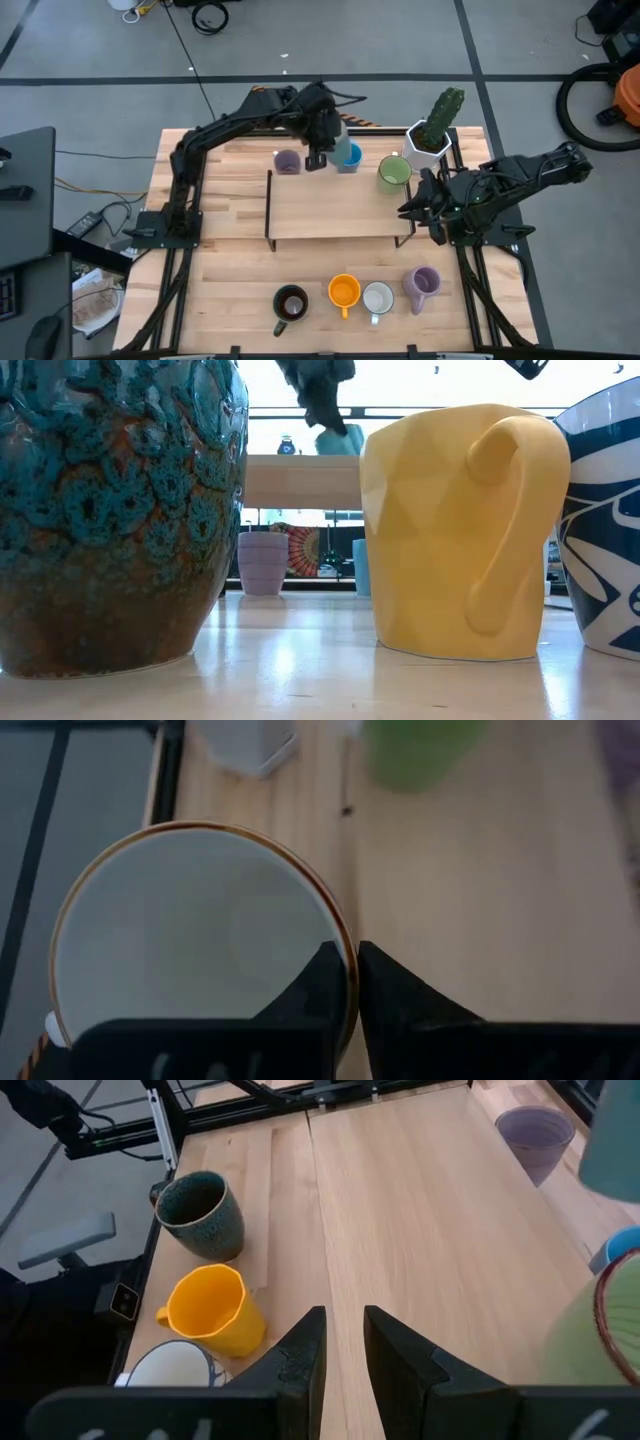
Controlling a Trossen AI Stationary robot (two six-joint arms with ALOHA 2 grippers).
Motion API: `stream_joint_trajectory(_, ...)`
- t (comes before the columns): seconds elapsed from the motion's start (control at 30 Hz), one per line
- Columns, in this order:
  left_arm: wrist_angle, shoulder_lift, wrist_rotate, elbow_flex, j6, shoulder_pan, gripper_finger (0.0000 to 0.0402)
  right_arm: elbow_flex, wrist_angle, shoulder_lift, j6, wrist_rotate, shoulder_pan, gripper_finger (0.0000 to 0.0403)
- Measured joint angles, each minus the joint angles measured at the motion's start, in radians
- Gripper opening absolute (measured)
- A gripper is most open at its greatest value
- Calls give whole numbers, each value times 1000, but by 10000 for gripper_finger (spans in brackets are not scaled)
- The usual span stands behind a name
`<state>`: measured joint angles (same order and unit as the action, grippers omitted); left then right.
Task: Place coffee mugs
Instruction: Put the light blue mug on the shelf
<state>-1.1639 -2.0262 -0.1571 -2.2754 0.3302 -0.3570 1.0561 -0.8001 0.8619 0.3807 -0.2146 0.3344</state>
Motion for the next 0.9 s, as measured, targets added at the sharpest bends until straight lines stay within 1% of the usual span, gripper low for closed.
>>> stream_joint_trajectory(0.13,7,1,10,-35,-12,65,26,47,1,0,-10,-2,0,77)
stream_joint_trajectory(0.23,13,1,59,-47,-12,115,26,79,0,-1,-23,-2,0,77)
stream_joint_trajectory(0.43,20,1,85,-51,-27,185,26,101,0,-1,-60,-2,0,77)
stream_joint_trajectory(0.53,16,1,87,-51,-60,200,26,101,-1,-1,-70,-2,-5,77)
stream_joint_trajectory(0.67,-28,-1,90,-51,-99,200,26,101,-1,-1,-81,-4,-10,77)
stream_joint_trajectory(0.9,-28,-5,60,-51,-105,200,26,101,-5,0,-96,-5,-10,77)
